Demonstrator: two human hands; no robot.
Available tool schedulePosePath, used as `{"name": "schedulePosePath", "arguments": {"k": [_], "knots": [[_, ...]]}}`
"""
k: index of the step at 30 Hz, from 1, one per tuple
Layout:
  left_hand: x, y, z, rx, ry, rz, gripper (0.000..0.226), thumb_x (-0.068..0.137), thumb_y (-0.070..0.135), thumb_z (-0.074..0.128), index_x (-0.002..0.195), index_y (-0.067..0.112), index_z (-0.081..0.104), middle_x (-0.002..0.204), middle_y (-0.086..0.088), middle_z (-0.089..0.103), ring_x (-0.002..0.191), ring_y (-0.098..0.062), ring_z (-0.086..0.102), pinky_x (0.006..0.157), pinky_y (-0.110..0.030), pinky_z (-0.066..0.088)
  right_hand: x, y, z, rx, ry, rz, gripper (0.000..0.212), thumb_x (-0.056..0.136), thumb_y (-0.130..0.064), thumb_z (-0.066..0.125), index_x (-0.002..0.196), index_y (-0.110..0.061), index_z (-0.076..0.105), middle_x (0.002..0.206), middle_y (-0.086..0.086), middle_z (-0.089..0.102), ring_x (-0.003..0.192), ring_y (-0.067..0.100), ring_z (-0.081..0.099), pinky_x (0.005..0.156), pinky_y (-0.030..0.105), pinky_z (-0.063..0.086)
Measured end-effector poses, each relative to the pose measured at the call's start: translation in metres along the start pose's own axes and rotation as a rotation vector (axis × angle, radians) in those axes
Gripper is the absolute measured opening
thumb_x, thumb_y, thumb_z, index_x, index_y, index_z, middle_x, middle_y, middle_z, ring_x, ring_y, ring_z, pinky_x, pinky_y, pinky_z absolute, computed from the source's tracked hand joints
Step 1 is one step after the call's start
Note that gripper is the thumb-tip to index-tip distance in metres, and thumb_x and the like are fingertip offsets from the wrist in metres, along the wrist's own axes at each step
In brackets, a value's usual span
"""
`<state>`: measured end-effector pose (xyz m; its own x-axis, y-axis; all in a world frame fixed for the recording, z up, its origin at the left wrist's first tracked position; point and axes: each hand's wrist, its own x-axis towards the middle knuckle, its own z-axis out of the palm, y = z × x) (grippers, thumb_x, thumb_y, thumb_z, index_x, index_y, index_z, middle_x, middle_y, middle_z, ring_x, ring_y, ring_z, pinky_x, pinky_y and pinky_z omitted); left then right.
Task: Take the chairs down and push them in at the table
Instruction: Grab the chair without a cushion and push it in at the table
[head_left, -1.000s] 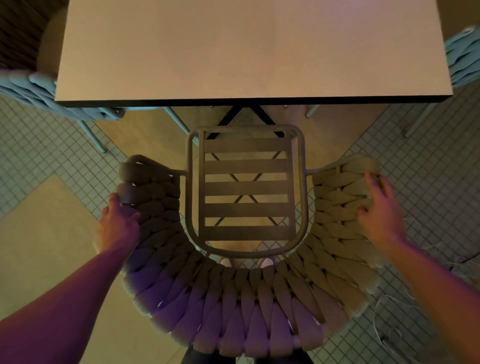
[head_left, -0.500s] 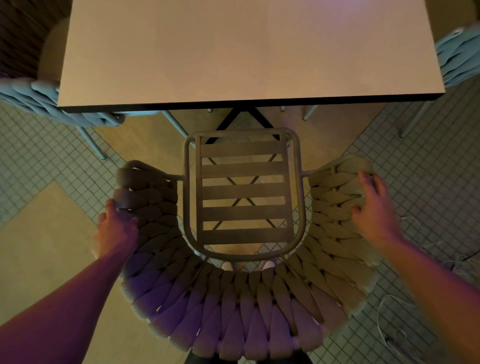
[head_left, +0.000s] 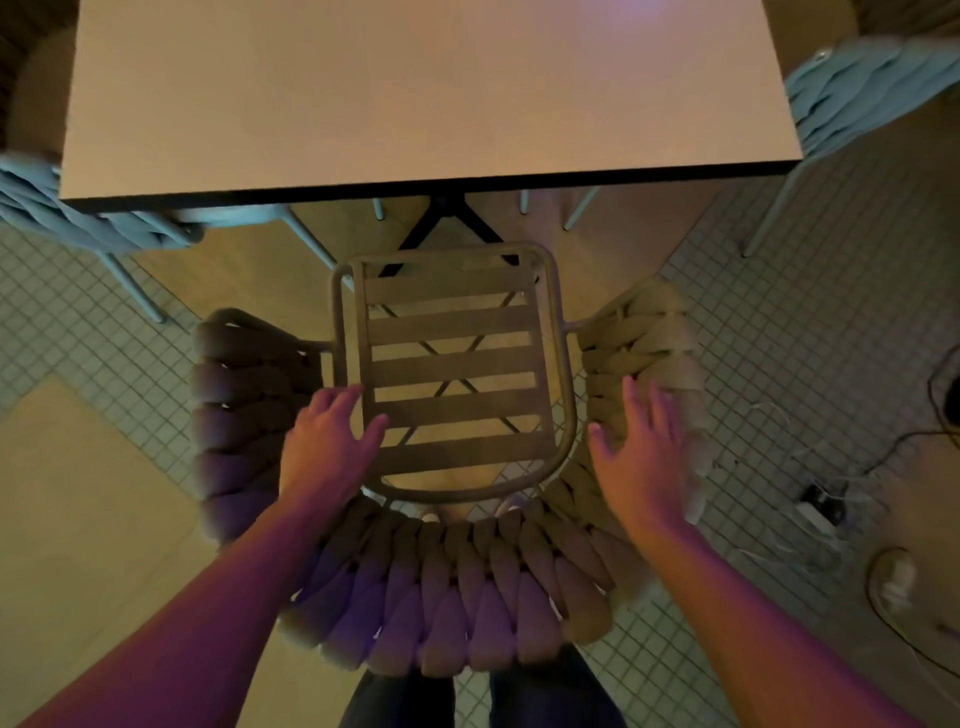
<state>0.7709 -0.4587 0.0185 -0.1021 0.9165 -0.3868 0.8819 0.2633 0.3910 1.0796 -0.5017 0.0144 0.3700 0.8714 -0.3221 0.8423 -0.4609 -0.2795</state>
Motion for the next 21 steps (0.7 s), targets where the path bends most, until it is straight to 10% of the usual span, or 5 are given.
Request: {"name": "schedulePosePath", "arguments": {"k": [21], "knots": [[-0.069, 0.366, 0.093, 0.042, -0.266, 0.391, 0.056, 0.086, 0.053, 0.051, 0.133, 0.023, 0.052, 0.137, 0.000, 0.049, 0.122, -0.022, 0.049, 0.098, -0.046, 0.045, 0.044, 0.227, -0.161, 0.300, -0.169, -0.126, 0.068, 0.088, -0.054, 0.053, 0.148, -0.031, 0.032, 0.144, -0.006, 0.045, 0.131, 0.012, 0.044, 0.097, 0.028, 0.038]]}}
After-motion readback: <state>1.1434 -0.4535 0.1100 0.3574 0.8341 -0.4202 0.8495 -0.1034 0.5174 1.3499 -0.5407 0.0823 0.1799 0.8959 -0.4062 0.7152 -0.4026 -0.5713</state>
